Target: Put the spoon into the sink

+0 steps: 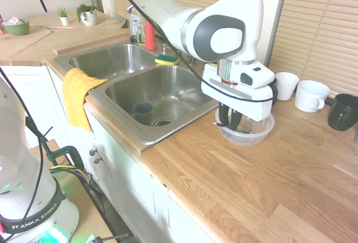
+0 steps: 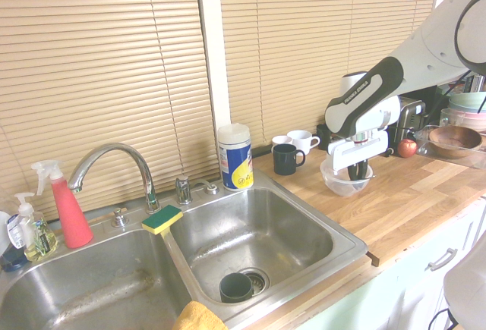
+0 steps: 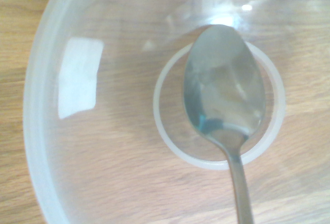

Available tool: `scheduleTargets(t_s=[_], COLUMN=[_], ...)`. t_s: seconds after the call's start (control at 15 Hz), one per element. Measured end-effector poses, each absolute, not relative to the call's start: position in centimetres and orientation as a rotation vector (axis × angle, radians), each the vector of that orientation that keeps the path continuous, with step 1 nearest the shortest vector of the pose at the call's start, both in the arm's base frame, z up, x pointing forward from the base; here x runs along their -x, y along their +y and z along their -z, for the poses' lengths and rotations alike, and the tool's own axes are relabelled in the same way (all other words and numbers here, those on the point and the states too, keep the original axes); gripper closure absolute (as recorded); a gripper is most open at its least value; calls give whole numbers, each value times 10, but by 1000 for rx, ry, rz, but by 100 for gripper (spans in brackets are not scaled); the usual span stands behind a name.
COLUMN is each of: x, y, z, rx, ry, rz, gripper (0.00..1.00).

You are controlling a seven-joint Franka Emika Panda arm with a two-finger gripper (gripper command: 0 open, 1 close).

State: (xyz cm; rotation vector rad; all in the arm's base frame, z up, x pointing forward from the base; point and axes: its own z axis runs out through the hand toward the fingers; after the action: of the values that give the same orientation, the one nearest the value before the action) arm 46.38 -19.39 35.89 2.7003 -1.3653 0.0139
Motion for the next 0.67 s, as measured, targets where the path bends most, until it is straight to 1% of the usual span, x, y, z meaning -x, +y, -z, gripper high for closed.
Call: scheduleTargets(t_s=[0.33, 0.67], x=[-465, -470], y=[-194, -195], z=[-366, -405], rx=[-2694, -2685], ry=[-1384, -1418], rz=[-44, -158], gripper=[100, 100])
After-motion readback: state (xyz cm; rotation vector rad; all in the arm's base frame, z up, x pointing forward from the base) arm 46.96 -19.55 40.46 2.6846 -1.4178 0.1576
